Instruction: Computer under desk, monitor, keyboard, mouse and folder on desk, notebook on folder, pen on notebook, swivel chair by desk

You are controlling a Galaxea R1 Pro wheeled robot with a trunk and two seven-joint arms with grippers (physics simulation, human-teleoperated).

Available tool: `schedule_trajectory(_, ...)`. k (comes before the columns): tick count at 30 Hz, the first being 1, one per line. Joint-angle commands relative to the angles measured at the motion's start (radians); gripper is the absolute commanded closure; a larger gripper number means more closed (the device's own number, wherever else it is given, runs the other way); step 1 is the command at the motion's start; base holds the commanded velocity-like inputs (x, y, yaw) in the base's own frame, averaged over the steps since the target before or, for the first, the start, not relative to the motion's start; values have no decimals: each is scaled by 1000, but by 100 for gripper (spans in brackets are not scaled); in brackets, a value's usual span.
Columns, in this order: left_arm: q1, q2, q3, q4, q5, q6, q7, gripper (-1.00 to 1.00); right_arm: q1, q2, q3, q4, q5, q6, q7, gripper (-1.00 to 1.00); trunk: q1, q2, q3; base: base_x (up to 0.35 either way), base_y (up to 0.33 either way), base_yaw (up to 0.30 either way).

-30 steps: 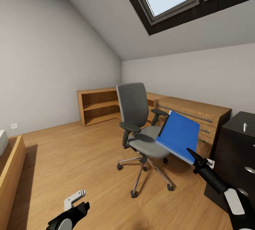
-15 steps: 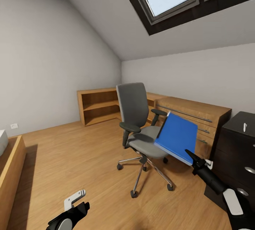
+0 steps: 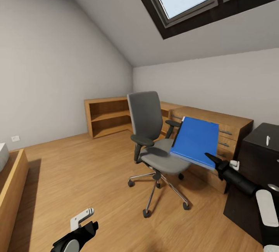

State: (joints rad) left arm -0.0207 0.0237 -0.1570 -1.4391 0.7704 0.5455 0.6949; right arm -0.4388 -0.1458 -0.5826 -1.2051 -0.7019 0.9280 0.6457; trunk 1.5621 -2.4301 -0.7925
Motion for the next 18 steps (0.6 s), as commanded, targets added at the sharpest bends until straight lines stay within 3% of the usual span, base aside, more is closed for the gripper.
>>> schedule_trajectory(1,-1,1,-2,-1,8,1,10,-100,-1,0,-2,-41,10,26,-33,100,-4,7,2,0,0,0)
schedule_trajectory(4,-1,1,-2,-1,8,0,10,-100,-1,0,-2,-175,6,87,-194,100,-16,28,11,0,0,0)
schedule_trajectory(6,-1,1,-2,-1,8,-1,10,-100,-2,0,-1,-209,-1,102,-254,100,-23,42,18,0,0,0)
schedule_trajectory(9,-1,1,-3,-1,7,-1,11,-100,-1,5,-1,-227,-8,109,-291,100,-35,63,27,0,0,0)
schedule_trajectory(11,-1,1,-3,-1,8,-1,11,-100,-1,49,-4,-220,-11,112,-311,100,-42,77,33,0,0,0)
schedule_trajectory(18,-1,-1,-3,0,11,-1,11,-100,1,92,-5,-133,-12,106,-312,100,-69,126,55,0,0,0)
